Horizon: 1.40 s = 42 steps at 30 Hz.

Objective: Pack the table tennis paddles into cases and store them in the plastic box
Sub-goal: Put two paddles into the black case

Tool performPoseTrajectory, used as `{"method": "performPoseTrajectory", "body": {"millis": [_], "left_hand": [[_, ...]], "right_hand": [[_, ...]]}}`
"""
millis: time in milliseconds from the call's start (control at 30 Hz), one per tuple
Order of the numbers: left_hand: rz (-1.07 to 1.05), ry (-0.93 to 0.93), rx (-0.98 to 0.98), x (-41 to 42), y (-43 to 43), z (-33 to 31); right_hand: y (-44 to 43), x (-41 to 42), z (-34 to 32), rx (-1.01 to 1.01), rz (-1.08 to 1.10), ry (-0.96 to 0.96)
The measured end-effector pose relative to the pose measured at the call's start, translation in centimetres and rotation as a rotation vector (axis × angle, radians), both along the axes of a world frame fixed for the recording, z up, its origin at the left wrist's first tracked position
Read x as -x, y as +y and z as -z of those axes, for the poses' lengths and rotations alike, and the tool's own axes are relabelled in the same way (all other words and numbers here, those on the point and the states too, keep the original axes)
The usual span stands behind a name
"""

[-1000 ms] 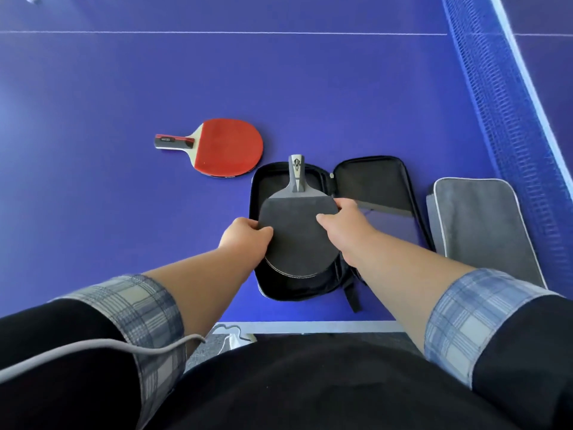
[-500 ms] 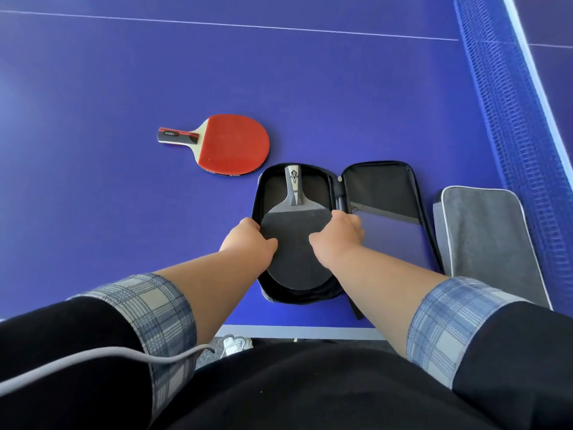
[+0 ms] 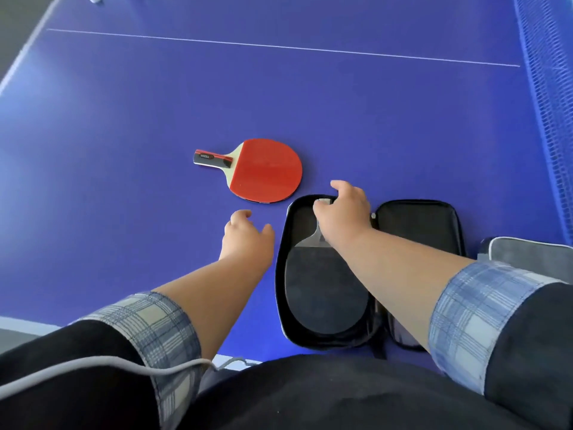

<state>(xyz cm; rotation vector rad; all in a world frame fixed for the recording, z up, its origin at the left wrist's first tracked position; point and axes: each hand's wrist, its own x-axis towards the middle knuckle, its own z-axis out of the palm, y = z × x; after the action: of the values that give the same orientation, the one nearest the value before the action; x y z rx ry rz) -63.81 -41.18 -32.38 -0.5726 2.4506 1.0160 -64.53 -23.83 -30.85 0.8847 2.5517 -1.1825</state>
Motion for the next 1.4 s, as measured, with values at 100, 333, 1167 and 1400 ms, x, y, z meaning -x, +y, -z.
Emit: {"method": "performPoseTrajectory", "body": {"millis": [100,333,1167,1400], "left_hand": [[-0.121,0.008,-0.069,3.1,-2.8,0.9],[-0.03,-0.081,-0.156,11.1,-6.7,1.9],[0.247,-0.063,-0.306,4.8,-0.7,-2.7],[0.438,-0.123,-0.158,-0.7,1.5,-0.8]], "right_hand": [[-1.8,3.9,-0.2,0.059,-0.021,0.011],[-4.7,11.1,0.2,0.03,-0.085,-0.172],[-0.6,-4.5,-1.0,0.176,0.383,0.031],[0.9,-12.2,1.5,0.163,0.391,-0.066]]}}
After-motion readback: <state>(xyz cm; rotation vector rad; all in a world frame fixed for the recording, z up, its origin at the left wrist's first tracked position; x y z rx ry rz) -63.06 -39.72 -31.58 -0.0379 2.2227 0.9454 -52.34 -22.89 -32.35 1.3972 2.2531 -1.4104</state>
